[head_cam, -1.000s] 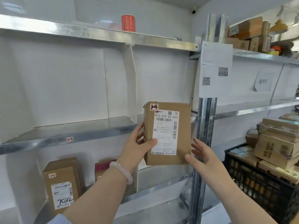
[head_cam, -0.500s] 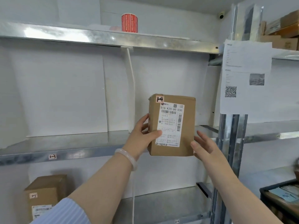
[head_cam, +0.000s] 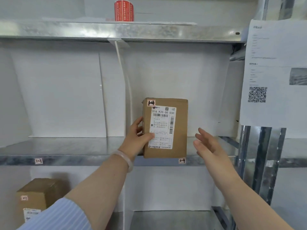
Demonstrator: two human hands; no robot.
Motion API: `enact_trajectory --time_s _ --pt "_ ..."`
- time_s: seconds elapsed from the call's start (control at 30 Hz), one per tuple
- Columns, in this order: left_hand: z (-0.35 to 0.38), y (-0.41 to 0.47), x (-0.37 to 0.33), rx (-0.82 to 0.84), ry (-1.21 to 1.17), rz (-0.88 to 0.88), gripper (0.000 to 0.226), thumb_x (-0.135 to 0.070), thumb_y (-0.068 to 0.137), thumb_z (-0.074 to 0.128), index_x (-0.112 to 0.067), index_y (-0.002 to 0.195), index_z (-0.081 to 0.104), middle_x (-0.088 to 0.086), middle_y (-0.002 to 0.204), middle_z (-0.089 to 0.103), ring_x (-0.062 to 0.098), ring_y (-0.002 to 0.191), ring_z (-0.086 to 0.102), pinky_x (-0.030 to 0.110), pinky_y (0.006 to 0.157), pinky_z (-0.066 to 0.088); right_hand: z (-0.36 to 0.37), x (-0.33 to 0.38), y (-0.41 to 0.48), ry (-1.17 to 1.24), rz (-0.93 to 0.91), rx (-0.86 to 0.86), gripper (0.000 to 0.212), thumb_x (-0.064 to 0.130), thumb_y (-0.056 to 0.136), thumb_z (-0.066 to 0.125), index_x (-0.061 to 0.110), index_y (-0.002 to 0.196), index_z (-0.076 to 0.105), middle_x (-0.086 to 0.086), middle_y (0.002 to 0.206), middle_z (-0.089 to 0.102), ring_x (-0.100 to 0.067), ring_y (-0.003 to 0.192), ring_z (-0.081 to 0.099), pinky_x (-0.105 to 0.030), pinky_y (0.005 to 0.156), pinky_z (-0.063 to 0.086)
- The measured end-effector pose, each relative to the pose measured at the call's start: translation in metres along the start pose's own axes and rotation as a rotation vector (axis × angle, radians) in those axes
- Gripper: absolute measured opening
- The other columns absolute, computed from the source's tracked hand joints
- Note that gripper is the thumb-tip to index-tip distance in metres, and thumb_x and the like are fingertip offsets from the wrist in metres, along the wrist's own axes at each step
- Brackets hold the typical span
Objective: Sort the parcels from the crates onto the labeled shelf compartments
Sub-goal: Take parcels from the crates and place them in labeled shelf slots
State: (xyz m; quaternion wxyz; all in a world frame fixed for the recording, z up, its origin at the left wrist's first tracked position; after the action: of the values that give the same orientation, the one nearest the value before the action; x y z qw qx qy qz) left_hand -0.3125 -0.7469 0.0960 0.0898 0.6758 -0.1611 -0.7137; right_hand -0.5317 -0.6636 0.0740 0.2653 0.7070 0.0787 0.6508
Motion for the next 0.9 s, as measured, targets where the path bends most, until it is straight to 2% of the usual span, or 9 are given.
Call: enact_trajectory --time_s 0.07,0.17,0.3,0.43,0.5,0.57,0.63,0.77,0.9 --pt "0.003 0.003 0.002 -0.027 0.012 -0.006 0.08 -0.014 0.071 0.068 -0.034 0.143 0.039 0.002 0.131 0.061 0.024 0.12 0.061 0.048 0.098 0.054 0.0 -0.005 0.007 -0.002 -0.002 0.021 0.05 0.036 0.09 0.062 0.039 0.138 0.048 0.019 0.132 0.055 0.012 0.116 0.051 -0.025 0.1 0.043" --pt "0.005 0.011 0.005 -0.032 0.056 0.002 0.076 -0.017 0.07 0.061 -0.036 0.142 0.043 -0.002 0.124 0.068 0.02 0.117 0.064 0.043 0.096 0.055 0.0 -0.014 0.013 -0.012 -0.002 0.058 0.05 0.035 0.091 0.062 0.041 0.138 0.046 0.023 0.131 0.054 0.027 0.104 0.047 -0.01 0.081 0.04" --pt "0.005 0.017 0.013 -0.019 0.159 0.035 0.075 -0.017 0.073 0.057 -0.038 0.144 0.043 -0.011 0.119 0.071 0.014 0.115 0.065 0.044 0.101 0.052 0.0 -0.028 0.018 0.007 0.001 0.065 0.05 0.032 0.09 0.064 0.041 0.137 0.048 0.02 0.133 0.054 0.018 0.115 0.047 -0.01 0.084 0.039" --pt "0.007 0.015 0.022 -0.036 0.23 0.064 0.094 -0.027 0.072 0.079 -0.033 0.152 0.029 -0.013 0.126 0.068 0.008 0.116 0.064 0.04 0.104 0.05 0.003 -0.036 0.021 0.01 0.001 0.098 0.052 0.026 0.091 0.064 0.039 0.138 0.048 0.016 0.135 0.053 0.014 0.118 0.046 -0.002 0.076 0.043" --pt "0.008 0.015 0.025 -0.038 0.296 0.091 0.098 -0.024 0.075 0.086 -0.031 0.153 0.028 -0.015 0.126 0.067 0.0 0.113 0.064 0.029 0.101 0.052 0.003 -0.038 0.022 0.011 0.001 0.109 0.053 0.023 0.091 0.065 0.038 0.138 0.048 0.014 0.135 0.053 0.013 0.119 0.046 0.002 0.074 0.042" --pt "0.01 0.015 0.026 -0.042 0.329 0.121 0.086 -0.018 0.079 0.083 -0.031 0.149 0.033 -0.019 0.12 0.068 -0.011 0.103 0.064 0.01 0.087 0.052 0.002 -0.039 0.023 0.013 -0.005 0.121 0.053 0.023 0.09 0.065 0.04 0.137 0.048 0.015 0.136 0.053 0.013 0.12 0.047 -0.001 0.076 0.042" --pt "0.011 0.016 0.024 -0.052 0.36 0.138 0.078 -0.014 0.083 0.079 -0.034 0.145 0.036 -0.025 0.114 0.065 -0.02 0.093 0.061 0.001 0.073 0.046 0.002 -0.039 0.024 -0.003 -0.017 0.127 0.052 0.024 0.09 0.065 0.043 0.135 0.048 0.017 0.136 0.053 0.013 0.122 0.046 -0.006 0.083 0.041" --pt "0.009 0.019 0.026 -0.081 0.398 0.154 0.071 -0.014 0.085 0.078 -0.032 0.143 0.04 -0.03 0.111 0.063 -0.025 0.09 0.058 -0.003 0.071 0.042 0.001 -0.04 0.025 -0.039 -0.03 0.147 0.054 0.025 0.09 0.066 0.043 0.137 0.047 0.017 0.136 0.051 0.015 0.122 0.043 -0.008 0.09 0.037" --pt "0.012 0.018 0.029 -0.125 0.412 0.168 0.071 -0.013 0.084 0.078 -0.034 0.14 0.041 -0.03 0.109 0.063 -0.025 0.09 0.058 -0.003 0.072 0.042 0.002 -0.046 0.024 -0.086 -0.054 0.179 0.06 0.026 0.089 0.067 0.039 0.142 0.043 0.017 0.141 0.047 0.006 0.128 0.043 -0.016 0.1 0.036"
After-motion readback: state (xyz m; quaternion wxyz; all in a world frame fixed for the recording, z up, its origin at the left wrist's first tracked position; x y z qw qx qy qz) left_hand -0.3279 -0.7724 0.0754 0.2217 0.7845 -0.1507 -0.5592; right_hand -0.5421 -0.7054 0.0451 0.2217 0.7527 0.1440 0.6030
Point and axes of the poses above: each hand's wrist, its own y-axis towards the middle knuckle, its own z-axis out of the palm, x = y × z, the point moved 1 cm from there along y, towards the middle knuckle
